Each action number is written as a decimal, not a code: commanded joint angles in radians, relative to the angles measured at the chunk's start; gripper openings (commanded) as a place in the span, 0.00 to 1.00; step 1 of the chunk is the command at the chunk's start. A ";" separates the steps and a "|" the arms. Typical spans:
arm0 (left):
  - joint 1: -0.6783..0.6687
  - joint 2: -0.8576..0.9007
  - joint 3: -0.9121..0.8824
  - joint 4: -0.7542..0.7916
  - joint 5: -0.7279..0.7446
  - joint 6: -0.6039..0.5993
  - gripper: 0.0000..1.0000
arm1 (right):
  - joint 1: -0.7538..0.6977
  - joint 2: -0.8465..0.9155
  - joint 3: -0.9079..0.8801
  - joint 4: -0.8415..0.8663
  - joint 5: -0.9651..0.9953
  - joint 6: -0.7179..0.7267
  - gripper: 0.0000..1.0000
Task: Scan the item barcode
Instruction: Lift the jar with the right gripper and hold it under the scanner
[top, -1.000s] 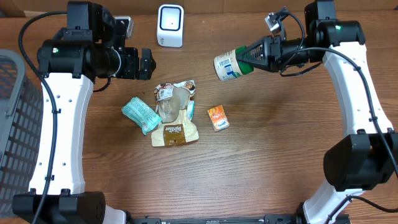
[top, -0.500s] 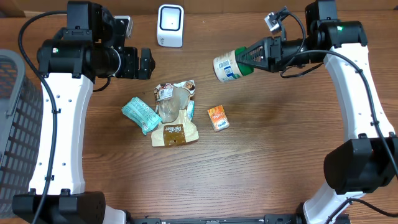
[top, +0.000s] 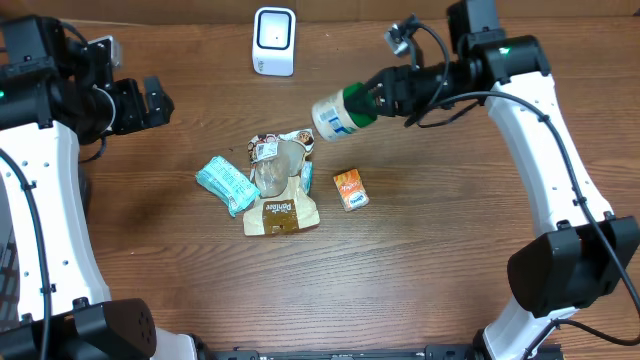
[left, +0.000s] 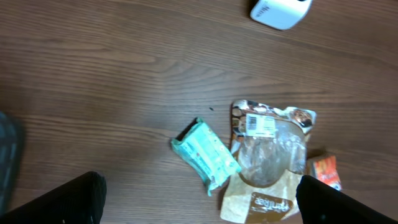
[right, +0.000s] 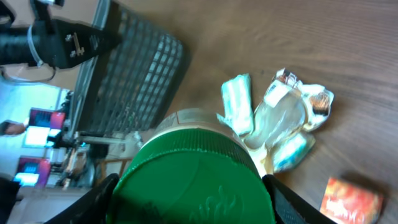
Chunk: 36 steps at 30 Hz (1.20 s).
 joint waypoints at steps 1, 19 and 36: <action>0.011 0.003 0.025 -0.002 -0.038 -0.016 1.00 | 0.067 -0.051 0.028 0.099 0.154 0.223 0.28; 0.010 0.003 0.025 -0.002 -0.044 -0.016 1.00 | 0.395 0.272 0.027 1.150 1.480 -0.347 0.30; 0.010 0.003 0.025 -0.002 -0.044 -0.016 1.00 | 0.347 0.606 0.027 1.682 1.179 -0.870 0.31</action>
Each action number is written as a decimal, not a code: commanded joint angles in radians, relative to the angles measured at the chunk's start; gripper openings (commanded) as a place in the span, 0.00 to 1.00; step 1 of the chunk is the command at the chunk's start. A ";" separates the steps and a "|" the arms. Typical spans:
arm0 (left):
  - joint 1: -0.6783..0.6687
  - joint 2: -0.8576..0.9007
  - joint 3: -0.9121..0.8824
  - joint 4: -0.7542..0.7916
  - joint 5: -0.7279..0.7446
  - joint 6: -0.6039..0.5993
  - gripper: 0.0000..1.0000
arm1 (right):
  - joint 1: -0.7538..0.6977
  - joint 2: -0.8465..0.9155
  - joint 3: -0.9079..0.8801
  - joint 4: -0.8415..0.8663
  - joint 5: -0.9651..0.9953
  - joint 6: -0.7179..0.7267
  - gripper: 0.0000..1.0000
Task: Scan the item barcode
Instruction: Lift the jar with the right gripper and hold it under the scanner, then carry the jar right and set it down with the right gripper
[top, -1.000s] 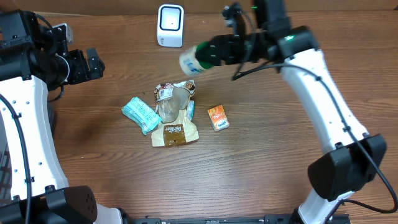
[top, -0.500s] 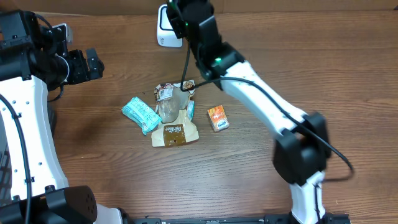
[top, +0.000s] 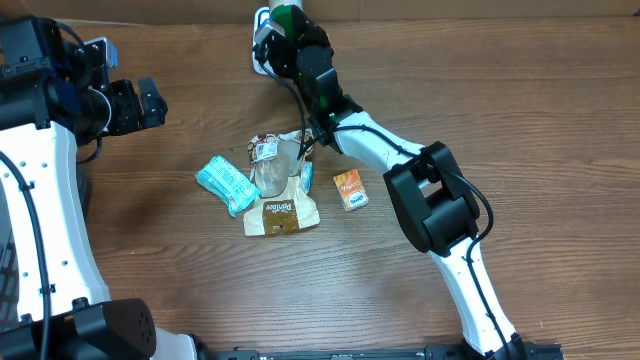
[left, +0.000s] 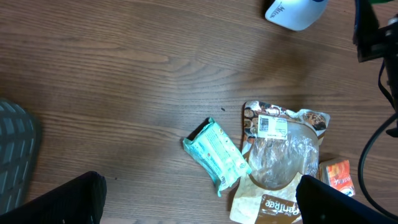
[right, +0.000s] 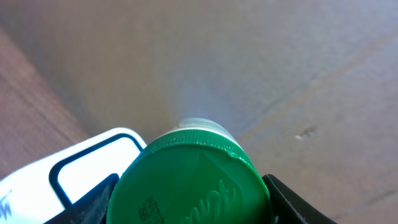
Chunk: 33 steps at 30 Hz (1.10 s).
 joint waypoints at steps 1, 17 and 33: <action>0.003 0.003 0.024 -0.002 -0.003 -0.016 1.00 | -0.014 0.004 0.016 0.032 -0.076 -0.063 0.31; 0.003 0.003 0.024 -0.002 -0.003 -0.016 1.00 | -0.014 -0.001 0.016 0.101 -0.076 -0.088 0.32; 0.003 0.003 0.024 -0.002 -0.003 -0.016 1.00 | -0.024 -0.370 0.016 -0.298 -0.136 0.405 0.30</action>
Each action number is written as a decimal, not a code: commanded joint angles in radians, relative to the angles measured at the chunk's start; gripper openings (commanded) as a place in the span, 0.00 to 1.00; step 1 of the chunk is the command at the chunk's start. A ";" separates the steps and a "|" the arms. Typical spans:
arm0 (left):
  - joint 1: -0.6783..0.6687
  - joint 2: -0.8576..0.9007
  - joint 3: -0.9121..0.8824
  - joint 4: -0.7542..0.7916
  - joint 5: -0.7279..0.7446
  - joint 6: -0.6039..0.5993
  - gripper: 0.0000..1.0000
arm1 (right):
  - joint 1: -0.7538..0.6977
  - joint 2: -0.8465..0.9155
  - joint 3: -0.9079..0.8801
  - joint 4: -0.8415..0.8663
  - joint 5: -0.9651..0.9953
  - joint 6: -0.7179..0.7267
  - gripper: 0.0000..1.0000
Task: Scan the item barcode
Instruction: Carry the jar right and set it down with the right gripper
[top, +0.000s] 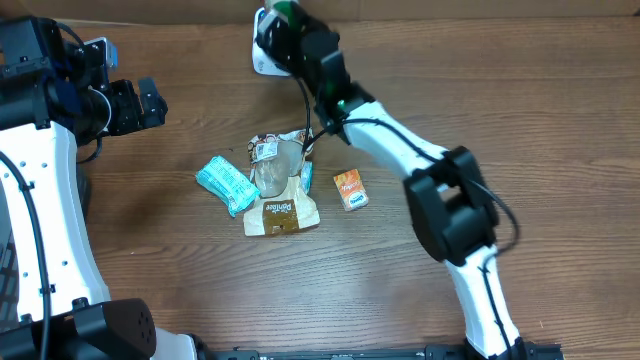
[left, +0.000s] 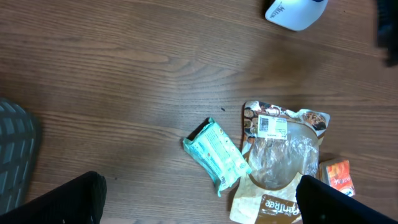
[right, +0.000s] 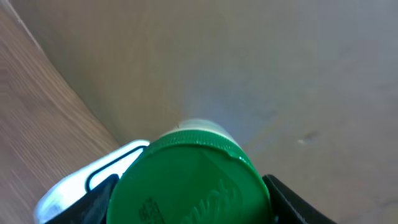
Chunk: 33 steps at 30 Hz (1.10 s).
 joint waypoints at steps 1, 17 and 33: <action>0.003 0.003 0.024 -0.001 -0.003 -0.016 1.00 | -0.009 -0.258 0.022 -0.112 -0.062 0.287 0.30; 0.003 0.003 0.024 -0.001 -0.003 -0.016 1.00 | -0.206 -0.640 -0.002 -1.426 -0.114 0.916 0.33; 0.003 0.003 0.024 -0.001 -0.003 -0.016 1.00 | -0.581 -0.447 -0.283 -1.457 -0.115 1.072 0.30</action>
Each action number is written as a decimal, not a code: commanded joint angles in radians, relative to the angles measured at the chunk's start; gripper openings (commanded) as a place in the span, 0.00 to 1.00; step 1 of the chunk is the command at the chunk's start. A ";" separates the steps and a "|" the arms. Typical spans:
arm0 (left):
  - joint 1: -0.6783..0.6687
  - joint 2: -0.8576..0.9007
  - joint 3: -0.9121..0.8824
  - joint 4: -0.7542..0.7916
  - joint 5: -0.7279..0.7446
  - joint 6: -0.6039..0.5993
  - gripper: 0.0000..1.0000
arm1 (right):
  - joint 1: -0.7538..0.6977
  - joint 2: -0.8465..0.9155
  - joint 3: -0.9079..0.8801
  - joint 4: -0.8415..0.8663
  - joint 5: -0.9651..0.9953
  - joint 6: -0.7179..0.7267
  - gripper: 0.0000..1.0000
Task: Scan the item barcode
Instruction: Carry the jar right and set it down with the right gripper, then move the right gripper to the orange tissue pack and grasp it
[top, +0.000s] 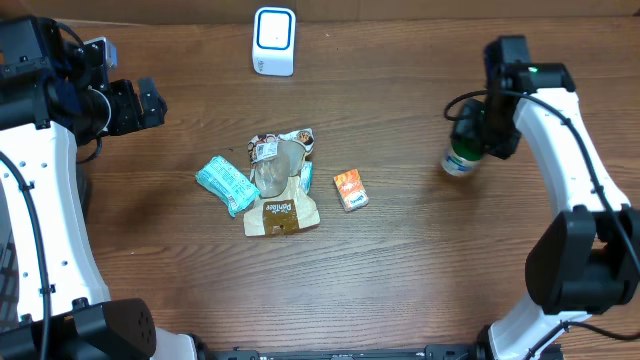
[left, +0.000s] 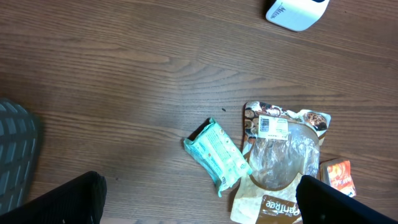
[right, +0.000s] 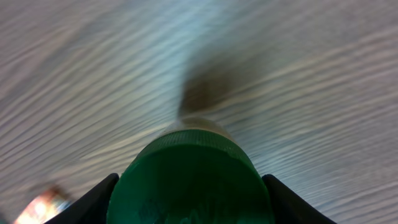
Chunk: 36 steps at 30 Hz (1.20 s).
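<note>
A white bottle with a green cap (top: 458, 160) is upright at the right side of the table, and my right gripper (top: 472, 133) is shut on its top. The cap (right: 189, 180) fills the right wrist view between the dark fingers (right: 94, 200); the tabletop below is blurred. Whether the bottle's base touches the table cannot be told. The white scanner (top: 274, 41) stands at the far back and also shows as the scanner (left: 295, 12) in the left wrist view. My left gripper (top: 148, 100) hangs open at the far left, holding nothing.
Mid-table lies a heap: a teal packet (top: 225, 184), a clear-and-brown pouch (top: 281, 192) and a small orange box (top: 350, 188). In the left wrist view a grey basket (left: 15, 155) shows at the left edge.
My right gripper with the bottle was up at the scanner at the back; now it is at the right side of the table, bottle upright and low. The left arm has not moved.
First my right gripper held the bottle on its side in the air, right of the scanner. At the two later moments the bottle was held right at the scanner. Now it is far from the scanner, at the table's right side, still gripped.
</note>
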 joint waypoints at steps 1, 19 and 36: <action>0.003 0.003 0.023 -0.002 0.001 -0.016 1.00 | -0.037 0.012 -0.031 0.021 -0.001 0.027 0.30; 0.003 0.003 0.023 -0.002 0.001 -0.016 1.00 | -0.054 0.056 0.012 -0.013 -0.013 -0.071 0.93; 0.003 0.003 0.023 -0.002 0.001 -0.016 1.00 | 0.290 0.082 0.138 -0.060 -0.394 -0.238 0.61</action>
